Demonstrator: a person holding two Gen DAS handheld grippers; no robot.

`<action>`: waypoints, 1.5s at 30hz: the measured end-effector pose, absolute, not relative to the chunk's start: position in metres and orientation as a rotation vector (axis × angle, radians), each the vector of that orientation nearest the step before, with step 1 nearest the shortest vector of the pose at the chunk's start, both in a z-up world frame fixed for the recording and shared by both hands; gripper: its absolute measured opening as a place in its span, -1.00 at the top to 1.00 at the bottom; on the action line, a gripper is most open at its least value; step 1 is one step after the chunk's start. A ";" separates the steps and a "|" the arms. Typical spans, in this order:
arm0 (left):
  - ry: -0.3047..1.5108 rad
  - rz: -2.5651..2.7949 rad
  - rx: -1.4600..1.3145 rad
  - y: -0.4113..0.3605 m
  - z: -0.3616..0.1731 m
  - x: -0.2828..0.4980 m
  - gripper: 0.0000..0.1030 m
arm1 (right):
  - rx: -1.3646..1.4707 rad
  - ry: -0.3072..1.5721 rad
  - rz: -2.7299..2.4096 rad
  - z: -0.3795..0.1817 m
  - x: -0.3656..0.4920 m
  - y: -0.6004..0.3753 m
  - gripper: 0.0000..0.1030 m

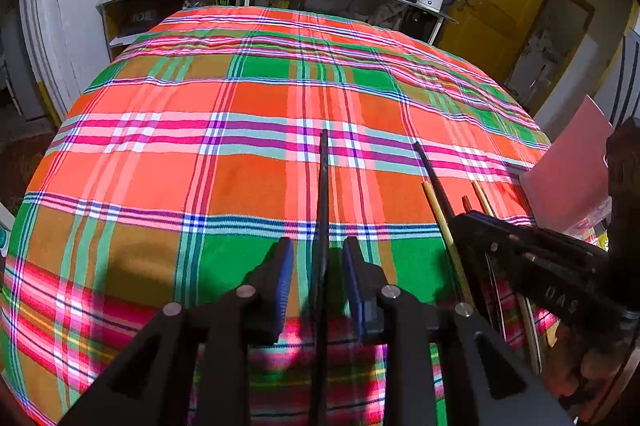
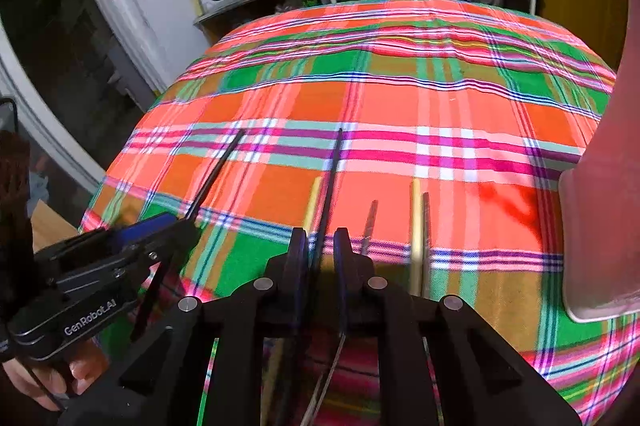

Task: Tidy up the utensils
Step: 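Lift both held black chopsticks upright and carry them over the pink basket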

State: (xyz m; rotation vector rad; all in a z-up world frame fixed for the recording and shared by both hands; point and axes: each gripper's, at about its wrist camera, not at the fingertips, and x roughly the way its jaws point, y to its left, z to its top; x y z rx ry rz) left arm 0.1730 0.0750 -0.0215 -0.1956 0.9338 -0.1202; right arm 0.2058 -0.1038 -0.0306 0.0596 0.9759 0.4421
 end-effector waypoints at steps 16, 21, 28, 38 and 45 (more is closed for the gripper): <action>0.957 -0.089 -0.054 0.057 -0.019 0.197 0.57 | -0.006 1.000 0.411 -0.030 0.229 -0.090 0.86; 0.972 -0.099 -0.092 0.063 -0.016 0.202 0.89 | 0.010 1.006 0.428 -0.027 0.229 -0.092 0.90; 0.907 -0.122 -0.146 0.070 0.017 0.191 0.89 | 0.033 0.938 0.467 0.002 0.217 -0.100 0.90; 0.778 -0.175 -0.171 0.069 0.085 0.163 0.89 | 0.090 0.804 0.492 0.061 0.190 -0.125 0.90; 0.730 -0.217 -0.167 0.057 0.115 0.149 0.89 | 0.115 0.721 0.493 0.095 0.166 -0.145 0.90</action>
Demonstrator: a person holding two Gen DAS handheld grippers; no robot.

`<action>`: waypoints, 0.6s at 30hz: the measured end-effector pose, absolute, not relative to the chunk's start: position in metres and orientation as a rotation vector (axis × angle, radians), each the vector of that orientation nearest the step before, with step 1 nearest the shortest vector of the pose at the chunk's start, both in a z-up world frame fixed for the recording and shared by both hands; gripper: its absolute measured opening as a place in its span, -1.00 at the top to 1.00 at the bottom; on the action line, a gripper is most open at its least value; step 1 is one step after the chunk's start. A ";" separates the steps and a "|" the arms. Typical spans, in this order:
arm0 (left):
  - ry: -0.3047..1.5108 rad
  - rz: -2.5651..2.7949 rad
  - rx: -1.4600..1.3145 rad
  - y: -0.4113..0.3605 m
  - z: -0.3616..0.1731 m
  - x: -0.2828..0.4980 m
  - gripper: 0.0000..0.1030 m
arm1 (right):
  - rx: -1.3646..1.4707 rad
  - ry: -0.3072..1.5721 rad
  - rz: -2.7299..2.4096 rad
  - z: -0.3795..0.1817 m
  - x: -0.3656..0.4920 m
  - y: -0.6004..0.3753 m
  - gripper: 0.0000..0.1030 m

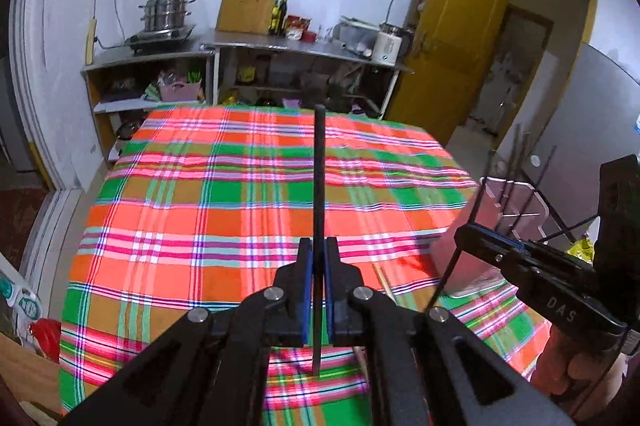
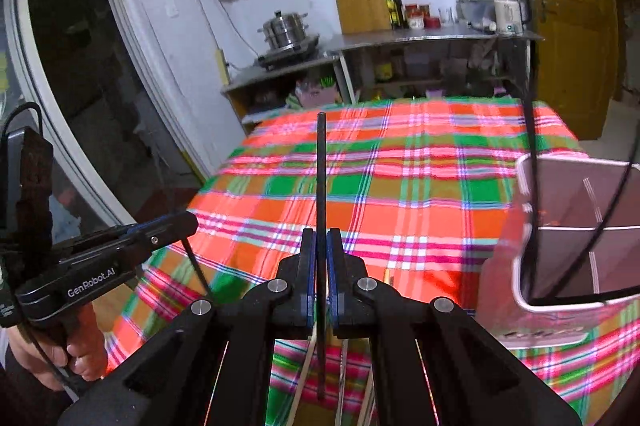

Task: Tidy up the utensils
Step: 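Lift both held black chopsticks upright and carry them over the pink basket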

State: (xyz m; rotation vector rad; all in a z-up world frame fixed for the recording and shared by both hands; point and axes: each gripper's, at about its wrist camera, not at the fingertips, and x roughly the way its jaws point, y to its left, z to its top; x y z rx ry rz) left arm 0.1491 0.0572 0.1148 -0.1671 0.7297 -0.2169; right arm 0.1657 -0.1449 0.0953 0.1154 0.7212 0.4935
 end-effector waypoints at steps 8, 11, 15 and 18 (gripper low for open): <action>0.686 -0.263 -0.167 0.043 0.141 0.137 0.89 | 0.150 0.646 0.479 0.122 0.144 -0.169 0.90; 0.684 -0.282 -0.170 0.036 0.148 0.134 0.89 | 0.160 0.624 0.471 0.129 0.138 -0.178 0.90; 0.695 -0.318 -0.178 0.024 0.150 0.130 0.89 | 0.174 0.598 0.457 0.136 0.127 -0.190 0.90; 0.706 -0.344 -0.173 0.010 0.148 0.128 0.89 | 0.178 0.586 0.442 0.140 0.118 -0.201 0.90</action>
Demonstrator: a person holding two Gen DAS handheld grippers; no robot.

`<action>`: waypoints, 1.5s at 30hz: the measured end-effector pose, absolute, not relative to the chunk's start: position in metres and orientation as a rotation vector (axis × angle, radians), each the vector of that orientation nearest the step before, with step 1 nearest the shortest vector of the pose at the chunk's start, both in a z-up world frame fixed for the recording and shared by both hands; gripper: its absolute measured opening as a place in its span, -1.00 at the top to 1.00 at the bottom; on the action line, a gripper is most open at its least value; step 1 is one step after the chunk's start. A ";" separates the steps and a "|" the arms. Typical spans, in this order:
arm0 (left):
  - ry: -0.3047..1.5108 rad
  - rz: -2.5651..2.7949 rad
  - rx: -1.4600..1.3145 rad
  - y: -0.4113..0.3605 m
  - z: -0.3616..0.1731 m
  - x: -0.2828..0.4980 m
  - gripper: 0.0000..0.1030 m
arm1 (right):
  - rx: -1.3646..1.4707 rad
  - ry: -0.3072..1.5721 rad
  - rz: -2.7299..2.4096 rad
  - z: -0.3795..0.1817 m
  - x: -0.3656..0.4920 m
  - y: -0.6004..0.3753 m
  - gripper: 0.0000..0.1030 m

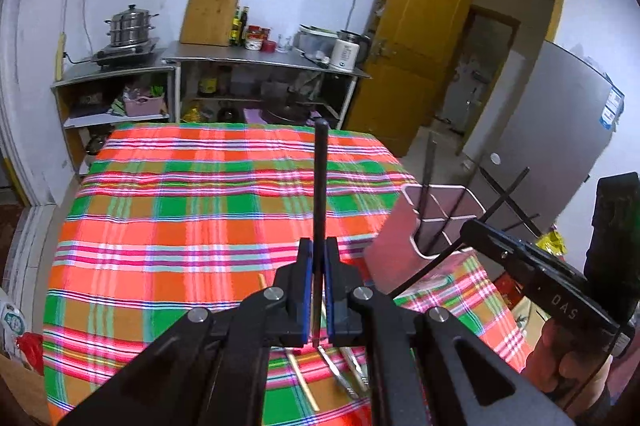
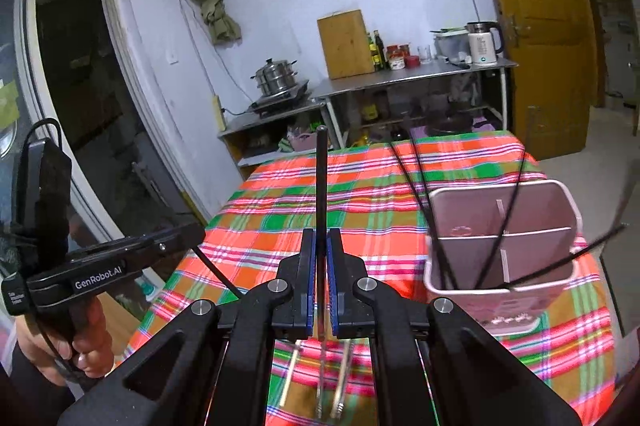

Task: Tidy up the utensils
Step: 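Lift both held black chopsticks upright and carry them over the pink basket, then lower the chopsticks into the basket and open the left tool while the right tool releases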

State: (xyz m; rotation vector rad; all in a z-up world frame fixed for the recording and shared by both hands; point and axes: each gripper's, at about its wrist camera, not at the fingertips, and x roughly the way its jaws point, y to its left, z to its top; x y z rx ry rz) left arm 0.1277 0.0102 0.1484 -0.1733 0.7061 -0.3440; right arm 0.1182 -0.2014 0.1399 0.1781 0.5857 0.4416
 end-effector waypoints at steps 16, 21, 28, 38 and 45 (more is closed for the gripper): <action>0.659 -0.523 -0.196 -0.068 0.191 0.138 0.89 | 0.231 0.485 0.297 0.173 0.096 -0.278 0.90; 0.611 -0.537 -0.206 -0.084 0.214 0.153 0.89 | 0.238 0.420 0.264 0.195 0.099 -0.295 0.90; 0.606 -0.531 -0.192 -0.107 0.212 0.176 0.89 | 0.239 0.391 0.223 0.201 0.112 -0.309 0.90; 0.655 -0.500 -0.154 -0.120 0.175 0.193 0.89 | 0.226 0.472 0.203 0.168 0.134 -0.307 0.91; 0.712 -0.508 -0.143 -0.125 0.148 0.202 0.89 | 0.177 0.518 0.192 0.150 0.148 -0.297 0.90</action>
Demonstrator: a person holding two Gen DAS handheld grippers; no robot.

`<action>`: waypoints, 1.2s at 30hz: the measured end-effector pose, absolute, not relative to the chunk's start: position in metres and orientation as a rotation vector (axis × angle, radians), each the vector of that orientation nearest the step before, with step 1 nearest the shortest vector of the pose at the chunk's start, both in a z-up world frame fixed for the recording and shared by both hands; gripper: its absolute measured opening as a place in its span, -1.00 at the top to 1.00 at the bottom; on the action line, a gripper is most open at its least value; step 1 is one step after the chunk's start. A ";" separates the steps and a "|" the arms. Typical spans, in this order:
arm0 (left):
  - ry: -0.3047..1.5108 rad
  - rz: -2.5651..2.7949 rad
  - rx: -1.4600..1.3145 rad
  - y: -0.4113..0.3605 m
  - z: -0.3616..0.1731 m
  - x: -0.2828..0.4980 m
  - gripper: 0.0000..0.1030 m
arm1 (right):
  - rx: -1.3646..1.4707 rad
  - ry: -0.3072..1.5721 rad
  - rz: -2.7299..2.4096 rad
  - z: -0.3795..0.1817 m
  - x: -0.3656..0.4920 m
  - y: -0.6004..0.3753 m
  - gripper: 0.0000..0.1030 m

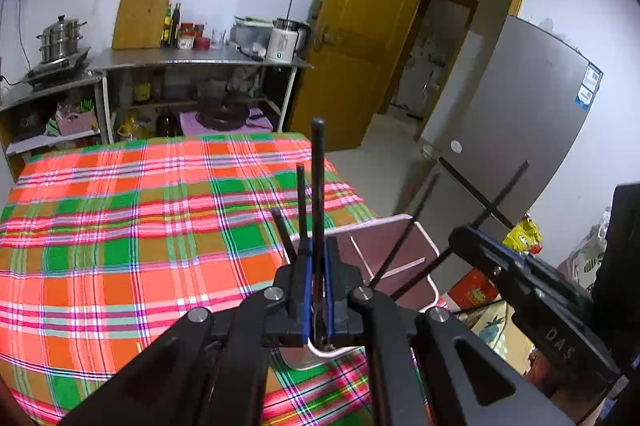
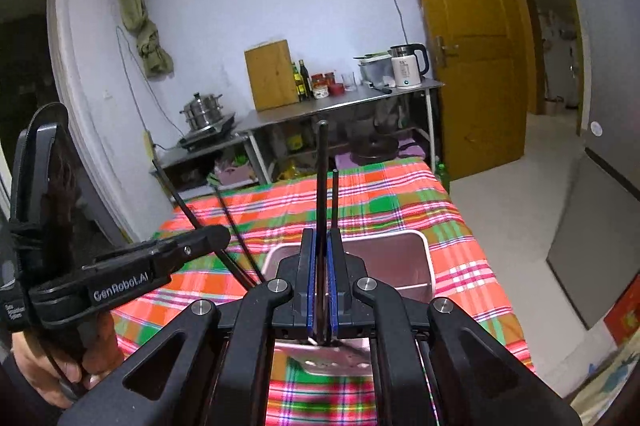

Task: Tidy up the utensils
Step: 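Lower the chopsticks into the basket and open the left tool while the right tool releases, then move both open tools back down to the wooden chopsticks on the cloth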

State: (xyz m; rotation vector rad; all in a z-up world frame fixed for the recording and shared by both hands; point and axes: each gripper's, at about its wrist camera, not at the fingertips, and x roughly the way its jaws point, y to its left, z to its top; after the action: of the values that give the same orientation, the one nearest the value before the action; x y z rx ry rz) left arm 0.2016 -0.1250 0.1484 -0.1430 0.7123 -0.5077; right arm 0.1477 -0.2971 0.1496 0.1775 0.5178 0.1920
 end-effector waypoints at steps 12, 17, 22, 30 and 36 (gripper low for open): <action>0.720 -0.529 -0.132 -0.128 0.138 0.196 0.71 | 0.146 0.612 0.199 0.125 0.166 -0.293 0.90; 0.683 -0.532 -0.147 -0.121 0.144 0.188 0.40 | 0.142 0.608 0.203 0.128 0.162 -0.291 0.86; 0.653 -0.526 -0.160 -0.109 0.152 0.181 0.40 | 0.150 0.566 0.207 0.143 0.154 -0.294 0.84; 0.627 -0.498 -0.174 -0.087 0.158 0.165 0.39 | 0.167 0.491 0.203 0.164 0.131 -0.298 0.83; 0.625 -0.468 -0.186 -0.068 0.151 0.151 0.37 | 0.168 0.466 0.213 0.167 0.113 -0.295 0.83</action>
State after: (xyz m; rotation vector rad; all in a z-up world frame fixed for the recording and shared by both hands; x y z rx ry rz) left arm 0.1508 -0.0676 0.1512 -0.1860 0.6248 -0.4679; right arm 0.1131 -0.2952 0.1674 0.1679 0.4661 0.2125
